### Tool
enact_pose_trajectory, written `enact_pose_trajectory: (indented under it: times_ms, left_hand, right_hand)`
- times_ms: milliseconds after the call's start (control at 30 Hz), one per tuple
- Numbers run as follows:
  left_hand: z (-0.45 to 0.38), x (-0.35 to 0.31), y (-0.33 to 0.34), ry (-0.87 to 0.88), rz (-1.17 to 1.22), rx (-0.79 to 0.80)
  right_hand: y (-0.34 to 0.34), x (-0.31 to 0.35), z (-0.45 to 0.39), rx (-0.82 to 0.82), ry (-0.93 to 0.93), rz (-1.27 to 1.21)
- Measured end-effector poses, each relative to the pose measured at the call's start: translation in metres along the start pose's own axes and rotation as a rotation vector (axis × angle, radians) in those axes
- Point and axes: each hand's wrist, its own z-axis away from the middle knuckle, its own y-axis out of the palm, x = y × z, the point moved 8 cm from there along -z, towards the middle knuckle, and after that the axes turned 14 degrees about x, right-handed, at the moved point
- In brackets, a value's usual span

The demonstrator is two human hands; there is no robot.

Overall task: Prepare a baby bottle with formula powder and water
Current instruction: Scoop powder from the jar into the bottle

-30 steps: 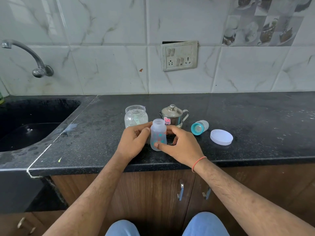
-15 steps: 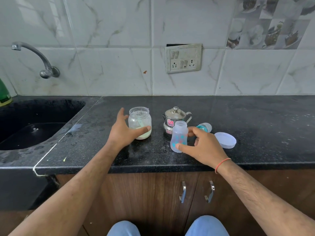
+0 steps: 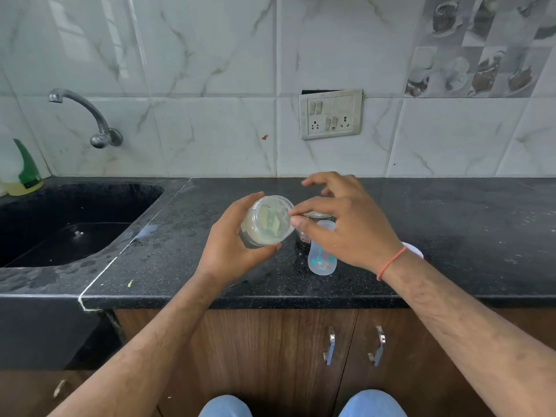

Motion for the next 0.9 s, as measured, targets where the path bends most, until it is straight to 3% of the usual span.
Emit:
enact_pose_trajectory:
  times_ms: [200, 533, 900]
  left_hand:
    - [0.003, -0.034, 0.001, 0.149, -0.133, 0.007]
    - [0.009, -0.050, -0.011, 0.276, -0.203, -0.014]
    - [0.006, -0.037, -0.002, 0.249, -0.136, -0.014]
  right_hand:
    - [0.020, 0.022, -0.025, 0.209, 0.149, 0.353]
    - [0.018, 0.033, -0.011, 0.434, 0.023, 0.162]
    - [0.005, 0.029, -0.002, 0.298, -0.097, 0.150]
